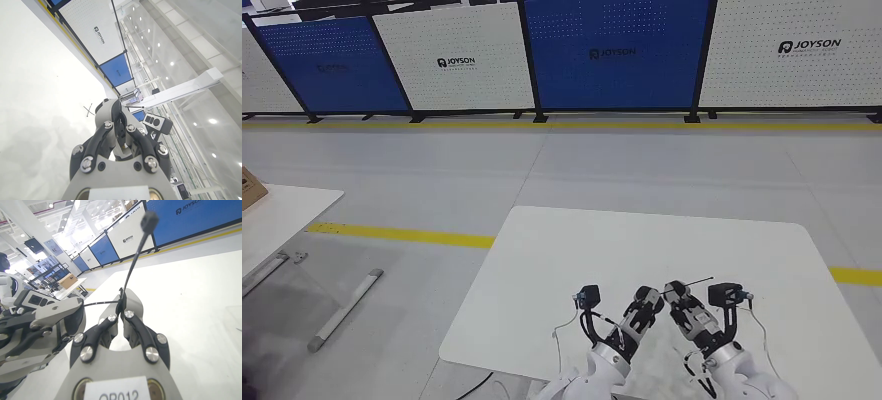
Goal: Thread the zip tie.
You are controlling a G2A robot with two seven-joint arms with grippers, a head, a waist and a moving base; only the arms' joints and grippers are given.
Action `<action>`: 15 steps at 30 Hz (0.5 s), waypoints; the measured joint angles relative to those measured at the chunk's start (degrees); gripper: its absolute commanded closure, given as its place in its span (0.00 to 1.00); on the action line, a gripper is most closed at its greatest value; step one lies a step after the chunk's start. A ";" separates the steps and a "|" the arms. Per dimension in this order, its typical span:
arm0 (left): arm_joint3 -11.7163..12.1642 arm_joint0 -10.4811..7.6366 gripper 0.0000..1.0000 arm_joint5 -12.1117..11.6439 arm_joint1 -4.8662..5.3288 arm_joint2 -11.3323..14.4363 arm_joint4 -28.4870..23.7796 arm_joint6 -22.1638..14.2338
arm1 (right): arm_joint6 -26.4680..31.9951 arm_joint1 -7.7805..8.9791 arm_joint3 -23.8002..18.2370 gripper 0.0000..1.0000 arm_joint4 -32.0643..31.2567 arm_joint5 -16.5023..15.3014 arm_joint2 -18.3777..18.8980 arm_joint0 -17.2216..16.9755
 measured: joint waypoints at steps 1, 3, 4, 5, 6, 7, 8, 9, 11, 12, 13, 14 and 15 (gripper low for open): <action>-0.07 0.02 1.00 -0.28 0.00 -0.04 -0.24 0.00 | 0.20 0.00 0.06 1.00 -0.19 0.02 -0.09 0.07; -0.24 0.11 1.00 -1.01 0.00 -0.16 -0.69 0.08 | 0.60 -0.01 0.19 1.00 -0.60 0.11 -0.31 0.24; -0.30 0.17 1.00 -1.30 0.01 -0.21 -0.81 0.14 | 0.71 -0.01 0.23 1.00 -0.73 0.15 -0.39 0.29; -0.39 0.26 1.00 -1.65 0.02 -0.29 -0.96 0.23 | 0.86 -0.02 0.27 1.00 -0.88 0.22 -0.48 0.36; -0.46 0.33 1.00 -1.87 0.03 -0.35 -1.08 0.29 | 0.97 -0.02 0.29 1.00 -1.02 0.28 -0.54 0.40; -0.53 0.40 1.00 -2.05 0.05 -0.41 -1.22 0.33 | 1.09 -0.02 0.30 1.00 -1.16 0.35 -0.59 0.44; -0.66 0.48 1.00 -2.28 0.06 -0.50 -1.39 0.39 | 1.24 -0.02 0.30 1.00 -1.35 0.45 -0.66 0.48; -0.75 0.53 1.00 -2.44 0.07 -0.57 -1.49 0.45 | 1.34 -0.02 0.30 1.00 -1.48 0.52 -0.71 0.50; -0.94 0.67 1.00 -2.81 0.10 -0.68 -1.64 0.58 | 1.55 -0.02 0.34 1.00 -1.72 0.64 -0.82 0.53; -1.02 0.73 1.00 -2.94 0.11 -0.72 -1.66 0.64 | 1.63 -0.02 0.37 1.00 -1.83 0.66 -0.86 0.55; -1.13 0.80 1.00 -3.13 0.12 -0.77 -1.69 0.74 | 1.72 -0.02 0.42 1.00 -1.95 0.70 -0.91 0.58; -1.22 0.86 1.00 -3.26 0.13 -0.80 -1.72 0.83 | 1.75 -0.02 0.45 1.00 -2.01 0.72 -0.93 0.59; -1.31 0.91 1.00 -3.39 0.13 -0.84 -1.77 0.94 | 1.79 -0.02 0.48 1.00 -2.07 0.72 -0.95 0.60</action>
